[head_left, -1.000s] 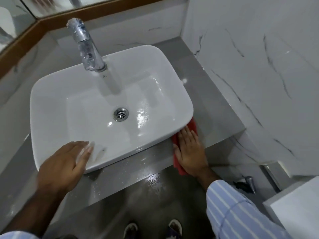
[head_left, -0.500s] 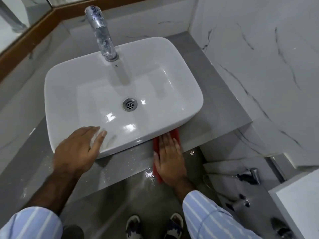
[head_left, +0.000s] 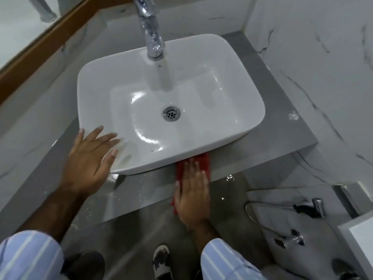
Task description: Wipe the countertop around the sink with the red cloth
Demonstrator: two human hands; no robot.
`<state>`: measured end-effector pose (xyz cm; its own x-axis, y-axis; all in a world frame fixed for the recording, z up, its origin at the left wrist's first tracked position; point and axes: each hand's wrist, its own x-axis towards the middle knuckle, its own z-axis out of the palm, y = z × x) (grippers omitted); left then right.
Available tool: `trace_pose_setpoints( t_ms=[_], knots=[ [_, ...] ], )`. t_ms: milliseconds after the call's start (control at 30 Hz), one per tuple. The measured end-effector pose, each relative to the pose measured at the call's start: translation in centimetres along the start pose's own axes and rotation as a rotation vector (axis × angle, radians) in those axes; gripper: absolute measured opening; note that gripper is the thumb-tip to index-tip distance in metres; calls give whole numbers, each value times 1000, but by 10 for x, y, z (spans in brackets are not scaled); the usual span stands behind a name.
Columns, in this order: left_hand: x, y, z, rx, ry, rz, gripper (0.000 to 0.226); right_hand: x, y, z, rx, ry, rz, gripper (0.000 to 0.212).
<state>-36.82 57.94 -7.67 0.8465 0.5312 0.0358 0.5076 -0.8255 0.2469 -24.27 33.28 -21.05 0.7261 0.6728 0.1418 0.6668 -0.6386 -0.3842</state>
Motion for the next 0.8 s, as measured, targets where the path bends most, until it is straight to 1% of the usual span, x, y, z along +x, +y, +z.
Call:
trace_pose_setpoints(
  t_ms=[67, 133, 167, 200, 267, 300, 333, 400, 467, 567, 633, 700, 767, 800],
  knots=[
    [1, -11, -2, 6, -37, 75, 62, -8, -4, 1, 11, -110, -177, 63],
    [2, -25, -6, 3, -65, 127, 63, -1, 15, -7, -9, -117, -225, 64],
    [6, -28, -6, -5, -61, 134, 62, 4, 31, -12, -44, -82, -185, 64],
    [6, -33, -7, -19, -42, 104, 61, 7, 40, -13, -72, -42, -106, 63],
    [8, -31, -7, -69, 3, -13, 60, 10, 48, -15, -99, 27, 55, 60],
    [7, -29, -7, -102, 12, -81, 61, 9, 39, -11, -92, 44, 81, 60],
    [7, -25, -6, -126, 11, -135, 62, 5, 25, -6, -80, 42, 69, 60],
    [4, -21, -7, -151, -16, -206, 67, -7, -15, 10, -43, -17, -70, 58],
    [3, -22, -8, -169, -46, -226, 70, -19, -56, 22, 2, -130, -235, 57],
    [-11, -26, -15, -292, -50, -231, 72, -21, -81, 32, -22, -283, -426, 62],
    [-43, -31, -24, -346, 36, -277, 70, -17, -77, 34, -44, -325, -493, 65],
    [-91, -42, -35, -357, 196, -398, 68, -16, -69, 34, -64, -338, -512, 66],
    [-141, -61, -48, -306, 350, -505, 69, -13, -72, 35, -68, -335, -529, 66],
    [-166, -74, -55, -237, 415, -545, 68, -10, -83, 38, -70, -342, -566, 66]
  ],
)
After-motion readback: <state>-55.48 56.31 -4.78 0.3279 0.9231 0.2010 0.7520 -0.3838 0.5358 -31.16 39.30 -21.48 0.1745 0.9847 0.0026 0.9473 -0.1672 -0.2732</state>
